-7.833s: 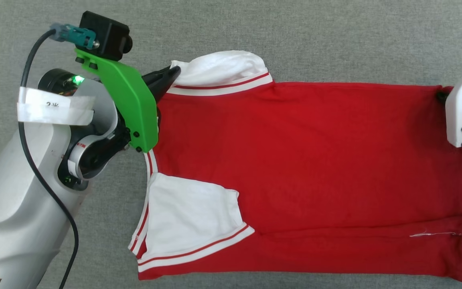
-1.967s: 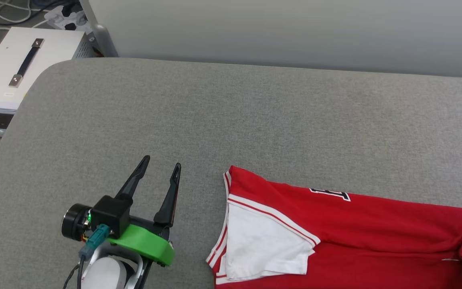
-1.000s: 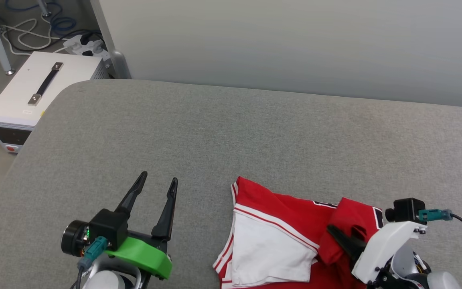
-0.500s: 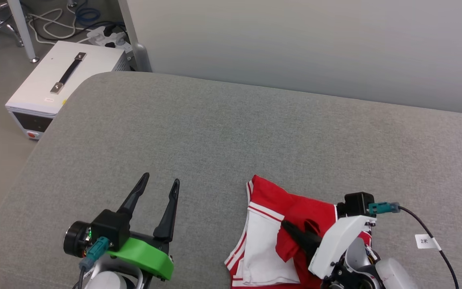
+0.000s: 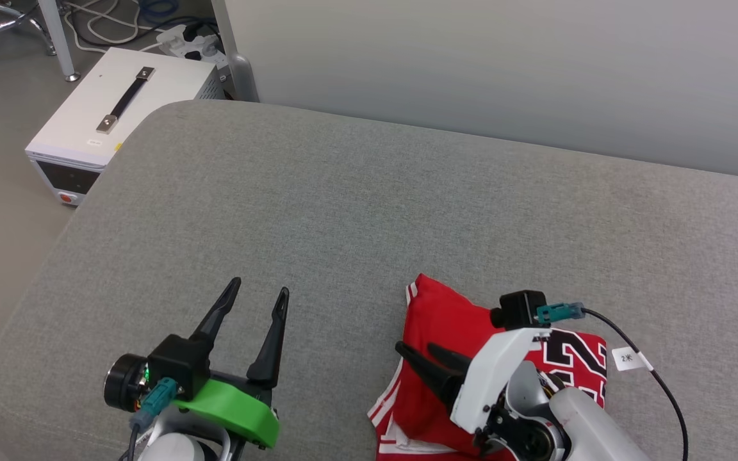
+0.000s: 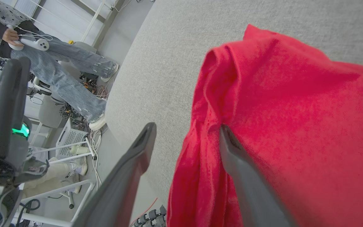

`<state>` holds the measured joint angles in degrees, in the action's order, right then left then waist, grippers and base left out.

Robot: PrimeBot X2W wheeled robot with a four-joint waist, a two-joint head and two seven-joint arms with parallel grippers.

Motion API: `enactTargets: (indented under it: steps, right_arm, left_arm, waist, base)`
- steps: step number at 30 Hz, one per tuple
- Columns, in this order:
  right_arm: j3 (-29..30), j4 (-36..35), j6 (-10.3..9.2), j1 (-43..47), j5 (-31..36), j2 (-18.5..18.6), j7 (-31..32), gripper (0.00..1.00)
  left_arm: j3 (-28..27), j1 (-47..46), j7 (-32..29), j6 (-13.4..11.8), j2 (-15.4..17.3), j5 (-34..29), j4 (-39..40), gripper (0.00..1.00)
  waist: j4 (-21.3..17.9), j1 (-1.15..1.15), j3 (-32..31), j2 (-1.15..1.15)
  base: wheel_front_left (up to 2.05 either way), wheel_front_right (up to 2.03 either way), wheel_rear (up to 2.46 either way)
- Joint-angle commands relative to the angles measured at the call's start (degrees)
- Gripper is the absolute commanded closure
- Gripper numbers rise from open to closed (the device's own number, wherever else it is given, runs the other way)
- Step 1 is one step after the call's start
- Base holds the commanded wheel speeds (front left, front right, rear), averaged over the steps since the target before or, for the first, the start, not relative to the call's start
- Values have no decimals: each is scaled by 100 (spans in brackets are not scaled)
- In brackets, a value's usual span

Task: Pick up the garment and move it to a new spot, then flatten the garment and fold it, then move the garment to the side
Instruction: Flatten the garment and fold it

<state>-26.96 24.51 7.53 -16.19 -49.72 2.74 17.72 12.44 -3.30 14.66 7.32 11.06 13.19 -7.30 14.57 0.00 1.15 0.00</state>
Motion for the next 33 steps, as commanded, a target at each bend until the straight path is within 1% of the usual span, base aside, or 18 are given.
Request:
enactTargets:
  steps: [1,5,9,13,15,19,24,27,30,33]
  right_arm:
    - [-112,19,-4,-125,-117,14,-78,0]
    - [-493,35,-4,-304,-321,14,-161,0]
    - [-633,42,-4,-490,-178,14,-262,0]
    - [-432,57,-4,-767,870,76,-458,0]
    - [-341,-25,-4,-850,1329,263,-549,0]
    - [-248,-349,-4,-978,2143,823,-811,0]
    - [119,-799,-4,-933,2898,1523,-1216,0]
    - [467,-1083,-4,-763,3319,1821,-1479,0]
    - [945,-1390,-4,-395,3561,1916,-1717,0]
    - [1458,-1691,-4,28,3682,1846,-1904,0]
  left_arm:
    - [-2,-24,34,16,-20,22,-34,0]
    - [4,-16,34,16,-26,25,-53,0]
    - [-2,8,34,16,-29,26,-52,0]
    - [-28,49,34,16,-36,42,-4,0]
    - [-46,64,34,16,-48,76,23,0]
    - [-59,94,34,16,-67,139,84,0]
    - [-82,113,34,16,-111,240,151,0]
    - [-117,134,34,16,-145,299,180,0]
    - [-132,164,34,16,-172,337,204,0]
    - [-126,179,34,16,-196,352,221,0]
  waist:
    - [7,0,-23,0]
    - [0,0,-75,0]
    - [-56,0,-139,0]
    - [-233,0,-222,0]
    - [-315,0,-250,0]
    - [-496,0,-285,0]
    - [-723,0,-311,0]
    - [-846,0,-319,0]
    - [-969,0,-335,0]
    - [-1055,0,-335,0]
  base:
    - [0,0,0]
    - [0,0,0]
    - [0,0,0]
    - [0,0,0]
    - [0,0,0]
    - [0,0,0]
    - [0,0,0]
    - [0,0,0]
    - [0,0,0]
    - [0,0,0]
